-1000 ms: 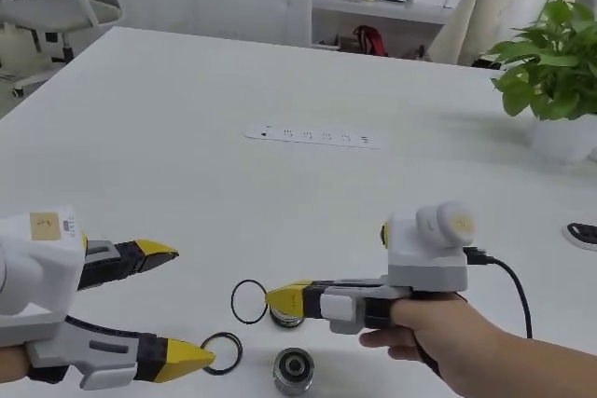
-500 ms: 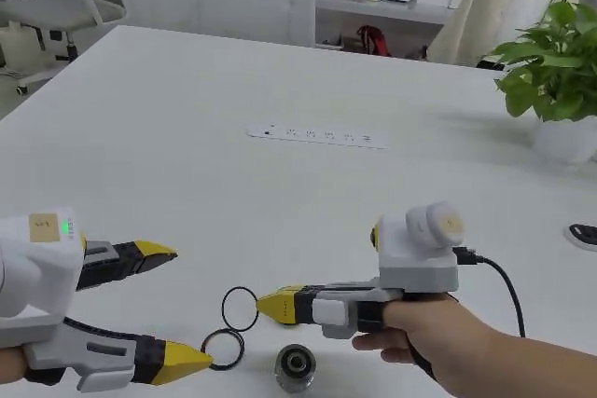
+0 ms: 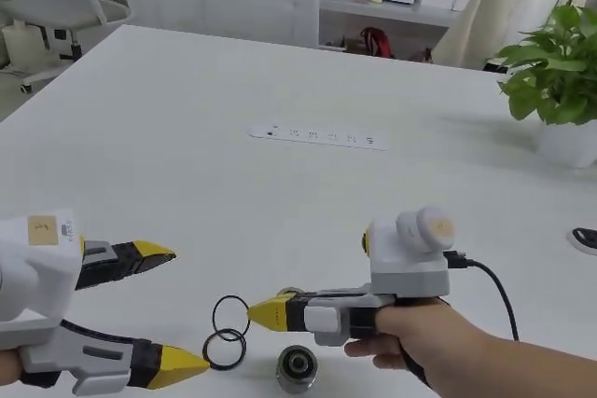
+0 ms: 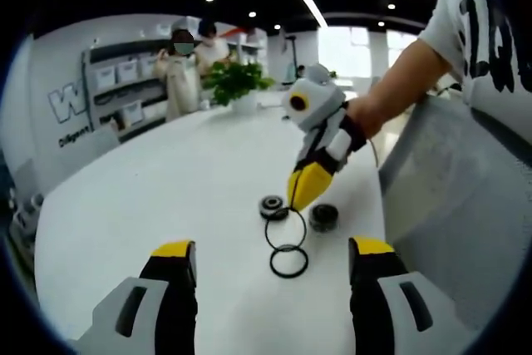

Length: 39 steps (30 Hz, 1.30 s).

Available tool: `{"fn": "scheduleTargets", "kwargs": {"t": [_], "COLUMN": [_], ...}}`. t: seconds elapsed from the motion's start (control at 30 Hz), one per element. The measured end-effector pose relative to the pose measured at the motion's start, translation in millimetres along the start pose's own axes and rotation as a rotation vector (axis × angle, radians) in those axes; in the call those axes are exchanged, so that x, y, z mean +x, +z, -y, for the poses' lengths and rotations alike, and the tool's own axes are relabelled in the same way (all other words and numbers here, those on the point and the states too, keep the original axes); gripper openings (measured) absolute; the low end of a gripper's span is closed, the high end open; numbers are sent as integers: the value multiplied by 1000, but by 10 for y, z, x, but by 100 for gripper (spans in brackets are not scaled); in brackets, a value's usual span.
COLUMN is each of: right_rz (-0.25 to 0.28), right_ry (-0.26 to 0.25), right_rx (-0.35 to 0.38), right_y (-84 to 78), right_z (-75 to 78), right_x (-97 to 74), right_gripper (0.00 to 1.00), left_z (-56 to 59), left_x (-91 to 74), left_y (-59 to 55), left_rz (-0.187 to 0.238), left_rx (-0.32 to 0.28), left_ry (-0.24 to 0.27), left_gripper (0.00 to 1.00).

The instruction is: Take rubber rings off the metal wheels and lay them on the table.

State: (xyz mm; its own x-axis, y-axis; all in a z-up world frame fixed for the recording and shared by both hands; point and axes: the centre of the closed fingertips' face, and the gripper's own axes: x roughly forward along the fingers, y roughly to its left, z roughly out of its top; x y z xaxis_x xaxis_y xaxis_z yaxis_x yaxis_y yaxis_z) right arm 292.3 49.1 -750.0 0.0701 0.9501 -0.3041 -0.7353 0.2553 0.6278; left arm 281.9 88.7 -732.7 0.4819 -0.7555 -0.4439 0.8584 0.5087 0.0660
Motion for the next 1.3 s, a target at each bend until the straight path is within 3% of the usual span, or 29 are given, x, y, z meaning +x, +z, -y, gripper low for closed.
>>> {"fn": "scheduleTargets", "kwargs": {"t": [1.3], "right_rz": [-70], "right_ry": [10], "right_rx": [61], "right_y": [-230], "right_z": [67], "right_x": [157], "right_gripper": [0], "left_z": [29], "left_x": [-28], "left_y": [-102], "left_rz": [-21], "left_rx": [-2], "left_ry": [-4], "left_gripper": [76]}}
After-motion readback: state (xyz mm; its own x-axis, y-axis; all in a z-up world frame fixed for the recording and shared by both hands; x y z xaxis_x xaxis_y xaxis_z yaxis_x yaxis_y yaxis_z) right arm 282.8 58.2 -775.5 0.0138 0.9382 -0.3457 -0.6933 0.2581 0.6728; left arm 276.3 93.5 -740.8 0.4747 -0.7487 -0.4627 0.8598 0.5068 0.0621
